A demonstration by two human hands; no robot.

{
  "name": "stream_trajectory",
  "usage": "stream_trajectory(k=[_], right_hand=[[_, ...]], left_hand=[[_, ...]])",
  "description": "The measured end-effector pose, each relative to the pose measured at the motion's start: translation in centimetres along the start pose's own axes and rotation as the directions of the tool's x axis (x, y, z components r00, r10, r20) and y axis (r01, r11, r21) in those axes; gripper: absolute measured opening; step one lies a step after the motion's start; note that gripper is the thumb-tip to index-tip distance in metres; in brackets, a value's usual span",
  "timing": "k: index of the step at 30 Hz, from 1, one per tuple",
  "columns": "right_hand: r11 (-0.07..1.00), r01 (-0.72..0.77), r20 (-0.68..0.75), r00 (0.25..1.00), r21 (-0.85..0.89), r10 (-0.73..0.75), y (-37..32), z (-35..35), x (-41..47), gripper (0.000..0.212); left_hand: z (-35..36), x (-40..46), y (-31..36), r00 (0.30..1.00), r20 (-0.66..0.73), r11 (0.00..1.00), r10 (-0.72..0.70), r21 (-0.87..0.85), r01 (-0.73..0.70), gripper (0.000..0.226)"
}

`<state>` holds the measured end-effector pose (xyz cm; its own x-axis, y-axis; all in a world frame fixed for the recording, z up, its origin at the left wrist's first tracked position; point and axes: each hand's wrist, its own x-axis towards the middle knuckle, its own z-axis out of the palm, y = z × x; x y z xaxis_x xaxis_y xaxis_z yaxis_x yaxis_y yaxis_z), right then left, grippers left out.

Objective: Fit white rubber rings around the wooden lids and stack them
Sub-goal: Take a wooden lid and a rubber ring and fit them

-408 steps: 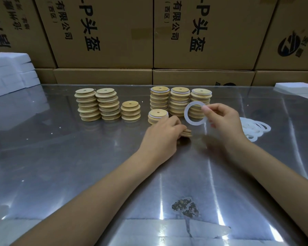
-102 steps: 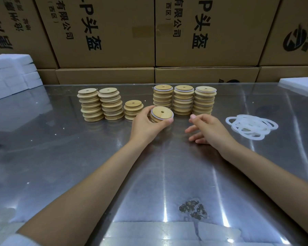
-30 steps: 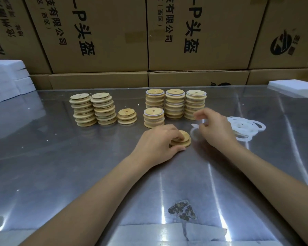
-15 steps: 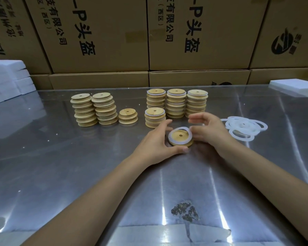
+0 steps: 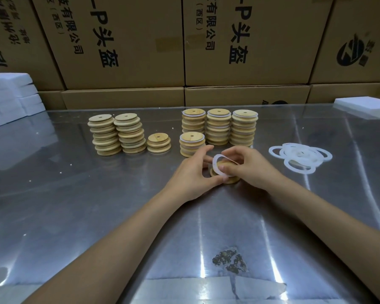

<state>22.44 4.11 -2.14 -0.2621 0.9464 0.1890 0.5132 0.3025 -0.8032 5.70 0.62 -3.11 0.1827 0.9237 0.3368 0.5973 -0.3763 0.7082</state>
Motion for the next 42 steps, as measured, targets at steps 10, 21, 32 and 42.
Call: stream_trajectory(k=[10, 21, 32, 42], right_hand=[[0.982, 0.159, -0.097, 0.984, 0.098, -0.15, -0.4, 0.2, -0.1, 0.043], [0.94, 0.317, -0.13, 0.945, 0.13, -0.301, -0.9, 0.4, -0.5, 0.046], [0.944, 0.323, -0.245, 0.923, 0.073, -0.297, -1.0, 0.4, -0.9, 0.017], [0.938, 0.312, -0.295, 0.92, 0.151, -0.258, -1.4, 0.8, -1.2, 0.008]], left_hand=[[-0.4, -0.2, 0.5, 0.992, -0.062, 0.992, 0.107, -0.061, -0.111, 0.081], [-0.7, 0.3, 0.4, 0.993, -0.093, 0.962, -0.079, -0.269, 0.051, 0.031], [-1.3, 0.0, 0.9, 0.959, -0.278, 0.956, -0.048, -0.291, -0.036, 0.02], [-1.1, 0.0, 1.2, 0.957, -0.248, 0.916, -0.148, -0.4, 0.038, 0.007]])
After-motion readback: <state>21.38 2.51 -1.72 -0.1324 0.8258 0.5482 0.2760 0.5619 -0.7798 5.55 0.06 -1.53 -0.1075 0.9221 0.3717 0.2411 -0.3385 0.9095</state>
